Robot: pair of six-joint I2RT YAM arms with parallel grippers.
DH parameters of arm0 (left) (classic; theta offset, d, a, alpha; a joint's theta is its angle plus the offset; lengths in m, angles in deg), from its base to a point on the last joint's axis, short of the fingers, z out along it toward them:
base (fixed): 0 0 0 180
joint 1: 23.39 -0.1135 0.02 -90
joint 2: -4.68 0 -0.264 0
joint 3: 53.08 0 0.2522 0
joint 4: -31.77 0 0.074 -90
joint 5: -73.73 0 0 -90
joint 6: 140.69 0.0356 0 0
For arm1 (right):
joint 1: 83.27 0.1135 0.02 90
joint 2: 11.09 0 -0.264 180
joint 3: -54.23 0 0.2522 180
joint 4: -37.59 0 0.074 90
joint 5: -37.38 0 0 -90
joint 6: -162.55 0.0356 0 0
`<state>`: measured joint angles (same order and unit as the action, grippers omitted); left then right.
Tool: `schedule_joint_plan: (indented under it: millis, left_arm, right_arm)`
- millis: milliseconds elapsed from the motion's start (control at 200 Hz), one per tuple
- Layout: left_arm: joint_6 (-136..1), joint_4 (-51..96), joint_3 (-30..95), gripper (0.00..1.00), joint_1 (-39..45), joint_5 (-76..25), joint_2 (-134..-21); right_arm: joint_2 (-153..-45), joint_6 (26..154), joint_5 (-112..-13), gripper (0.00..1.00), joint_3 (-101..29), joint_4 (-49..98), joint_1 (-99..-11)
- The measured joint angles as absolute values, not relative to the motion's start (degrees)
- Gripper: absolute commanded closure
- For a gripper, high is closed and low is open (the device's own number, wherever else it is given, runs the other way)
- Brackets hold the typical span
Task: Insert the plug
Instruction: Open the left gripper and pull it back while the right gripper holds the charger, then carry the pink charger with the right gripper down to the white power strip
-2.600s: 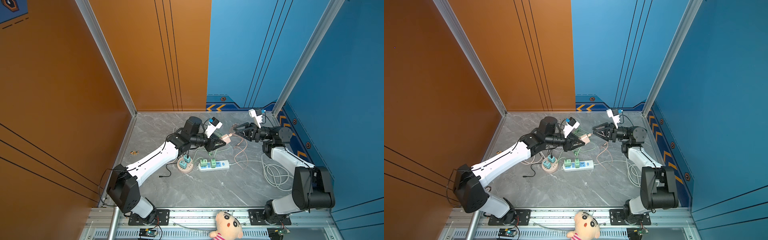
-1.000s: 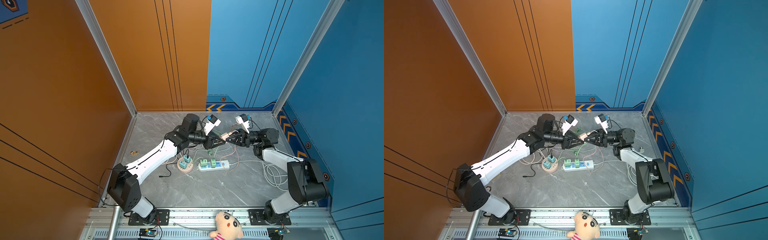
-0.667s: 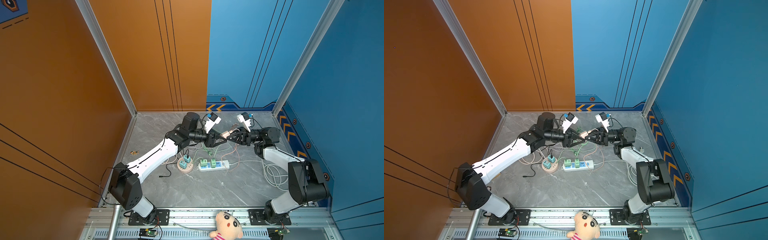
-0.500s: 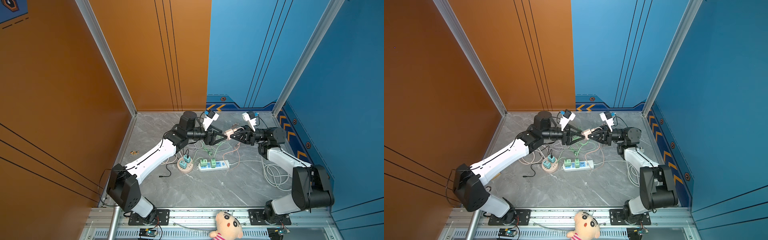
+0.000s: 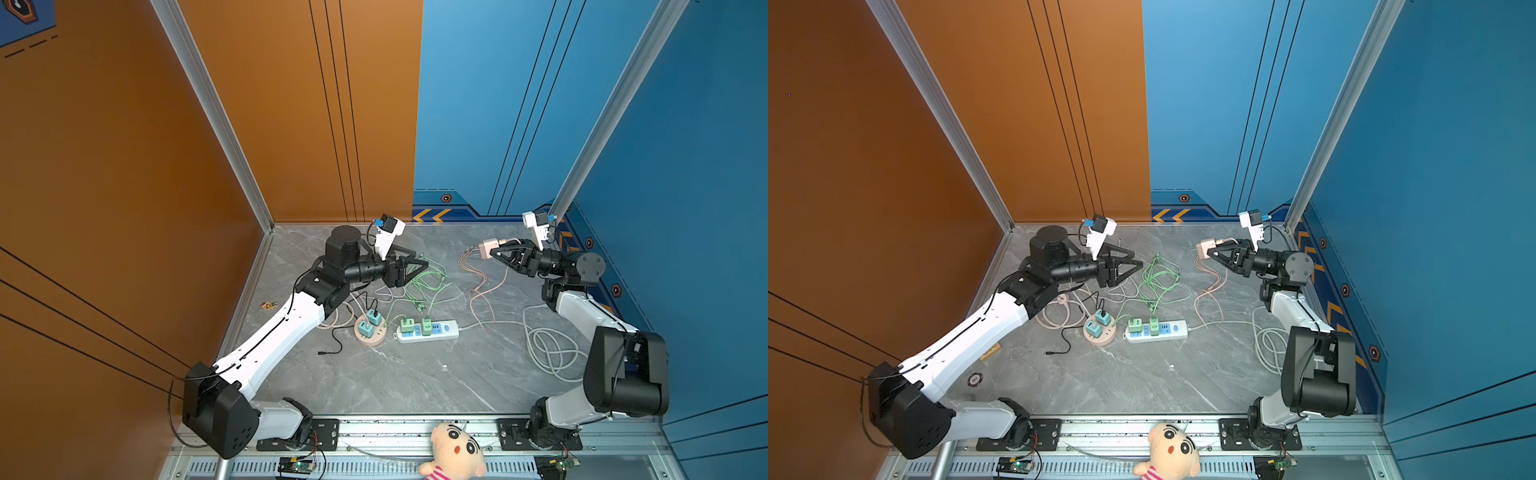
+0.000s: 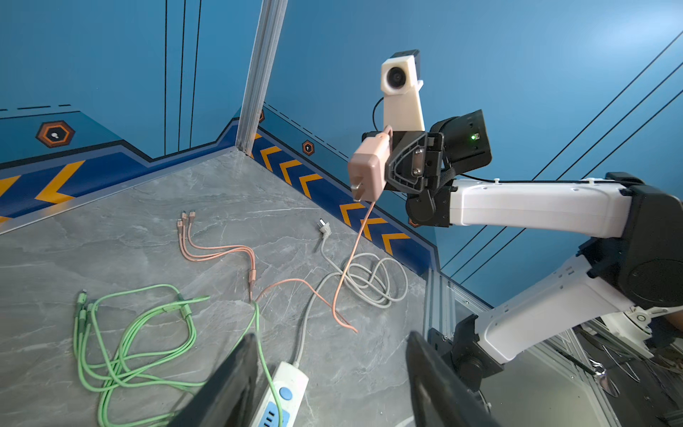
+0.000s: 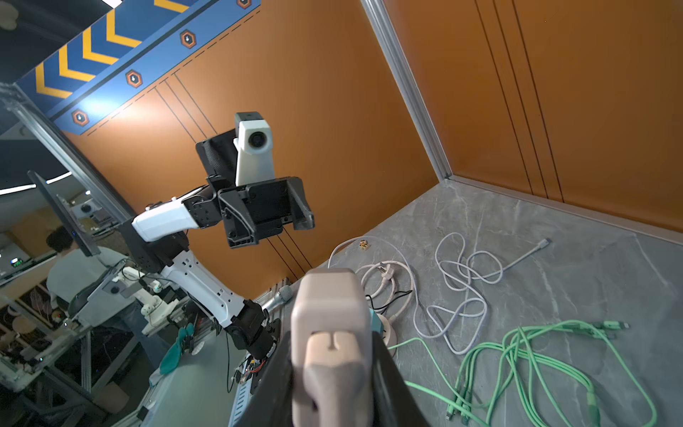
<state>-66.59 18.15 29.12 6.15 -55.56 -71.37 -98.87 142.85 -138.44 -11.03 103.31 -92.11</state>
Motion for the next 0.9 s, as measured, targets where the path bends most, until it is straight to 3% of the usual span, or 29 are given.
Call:
schedule_joint_plan:
  millis: [260, 325, 410, 491, 901]
  left_arm:
    - [-66.66, 16.65, 28.97, 0.42, 6.15, -52.65, -71.24]
    - [-66.85, 16.47, 28.97, 0.43, 6.21, -52.19, -71.24]
    - [-67.27, 16.43, 28.97, 0.43, 6.35, -51.32, -71.29]
    - [-67.49, 16.45, 28.99, 0.43, 6.7, -50.7, -71.31]
    - [-66.5, 11.9, 30.48, 0.43, 9.32, -48.12, -71.98]
  right_arm:
    - [-98.09, 139.77, -130.18, 1.0, -11.6, 92.32, -98.52]
    - [-95.53, 131.42, -126.33, 1.0, -11.75, 78.26, -98.74]
    - [-91.01, 110.5, -115.91, 1.0, -16.21, 47.97, -97.19]
    - [-89.17, 95.53, -109.13, 1.0, -21.33, 29.3, -94.41]
    - [-89.89, 52.89, -91.88, 1.0, -23.12, -11.55, -79.35]
